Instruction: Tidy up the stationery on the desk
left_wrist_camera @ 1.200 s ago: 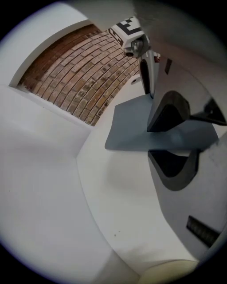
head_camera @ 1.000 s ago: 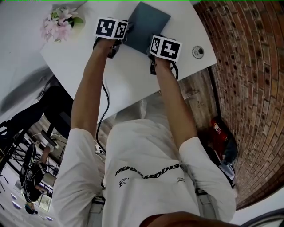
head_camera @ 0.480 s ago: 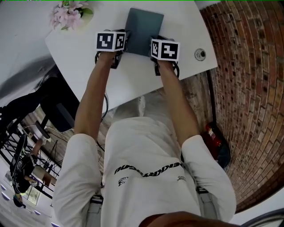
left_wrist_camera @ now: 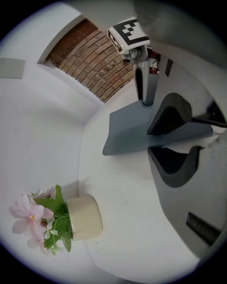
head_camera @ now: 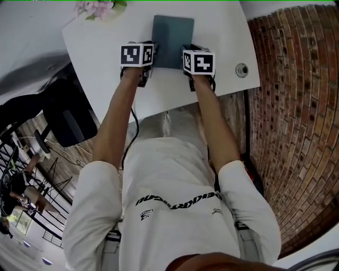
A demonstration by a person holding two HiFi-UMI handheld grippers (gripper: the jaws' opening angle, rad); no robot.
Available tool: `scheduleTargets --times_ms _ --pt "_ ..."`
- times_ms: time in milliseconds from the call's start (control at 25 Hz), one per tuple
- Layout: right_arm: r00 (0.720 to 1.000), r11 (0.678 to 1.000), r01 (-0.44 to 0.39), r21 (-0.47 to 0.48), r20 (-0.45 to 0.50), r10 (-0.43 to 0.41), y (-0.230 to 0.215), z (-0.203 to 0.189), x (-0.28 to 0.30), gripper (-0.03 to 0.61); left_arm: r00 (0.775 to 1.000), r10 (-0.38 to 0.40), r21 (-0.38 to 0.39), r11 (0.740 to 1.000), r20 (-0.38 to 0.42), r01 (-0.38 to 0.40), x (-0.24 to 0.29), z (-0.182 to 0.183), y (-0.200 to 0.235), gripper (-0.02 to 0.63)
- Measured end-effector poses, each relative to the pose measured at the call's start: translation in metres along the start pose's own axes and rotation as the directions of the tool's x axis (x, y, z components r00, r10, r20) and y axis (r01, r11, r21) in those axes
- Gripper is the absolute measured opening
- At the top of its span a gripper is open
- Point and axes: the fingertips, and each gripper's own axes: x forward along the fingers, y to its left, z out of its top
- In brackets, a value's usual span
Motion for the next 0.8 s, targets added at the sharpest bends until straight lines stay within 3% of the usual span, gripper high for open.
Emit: scheduleTargets --times_ms 320,800 --pt "1.000 0.993 -0.023 -0.115 -0.020 0.021 0.028 -0.015 -0.005 0.110 0.998 0.051 -0.098 0.994 0.046 -0.046 -0.028 -0.032 0.009 0.089" --pt "0.997 0.962 -0.074 -0.262 -0.049 0.064 0.069 -0.041 -0.008 0.109 0.990 0.107 -0.250 0.965 0.092 -0.081 -0.061 -0.083 0.021 0.086"
